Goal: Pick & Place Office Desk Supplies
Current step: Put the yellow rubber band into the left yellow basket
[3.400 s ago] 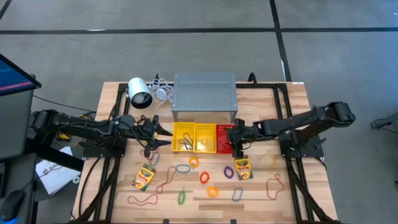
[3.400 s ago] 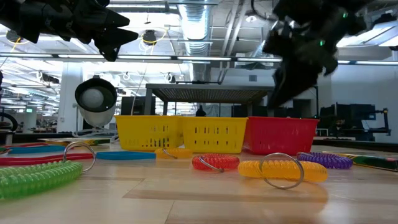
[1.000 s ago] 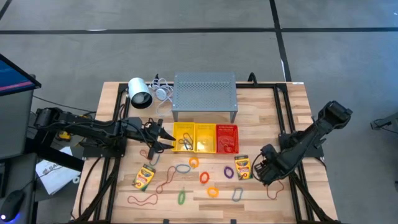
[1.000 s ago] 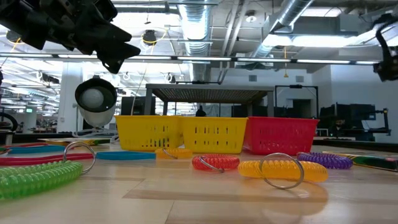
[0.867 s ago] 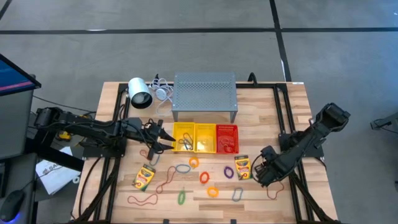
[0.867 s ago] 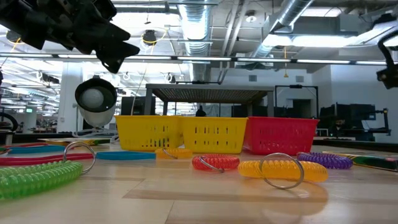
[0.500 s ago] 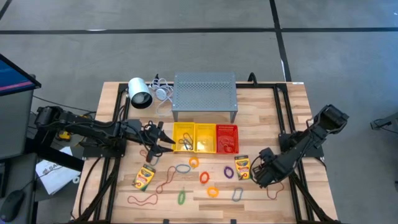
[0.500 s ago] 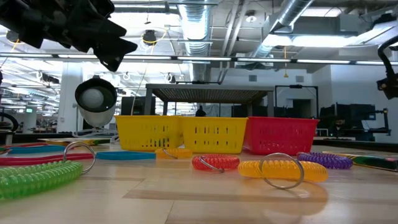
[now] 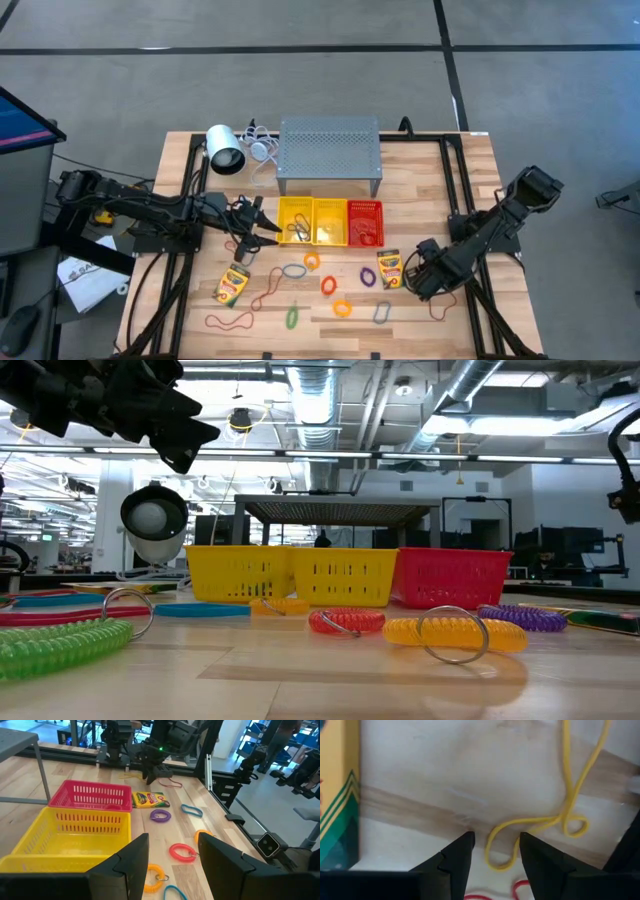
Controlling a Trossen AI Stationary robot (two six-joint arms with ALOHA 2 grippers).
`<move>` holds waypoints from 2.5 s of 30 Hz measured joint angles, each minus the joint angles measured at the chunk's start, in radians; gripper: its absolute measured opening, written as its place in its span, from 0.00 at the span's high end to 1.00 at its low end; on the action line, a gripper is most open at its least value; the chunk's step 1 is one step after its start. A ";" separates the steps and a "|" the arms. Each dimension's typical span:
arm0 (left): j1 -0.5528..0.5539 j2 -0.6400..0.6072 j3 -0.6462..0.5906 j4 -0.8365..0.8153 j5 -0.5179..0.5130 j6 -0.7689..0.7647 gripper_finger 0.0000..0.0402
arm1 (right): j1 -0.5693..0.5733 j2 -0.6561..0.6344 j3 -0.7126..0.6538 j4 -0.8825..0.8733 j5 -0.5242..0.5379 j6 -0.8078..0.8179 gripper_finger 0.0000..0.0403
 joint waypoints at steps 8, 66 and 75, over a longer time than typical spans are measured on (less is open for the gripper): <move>0.000 0.000 0.000 0.000 0.000 0.000 0.58 | 0.001 0.000 0.000 0.064 -0.010 -0.003 0.59; 0.000 0.000 0.000 0.001 0.000 0.000 0.58 | -0.013 0.005 0.163 -0.113 0.065 -0.232 1.00; 0.000 0.000 0.000 0.001 0.000 0.001 0.58 | -0.042 0.004 0.296 -0.165 0.239 -0.378 1.00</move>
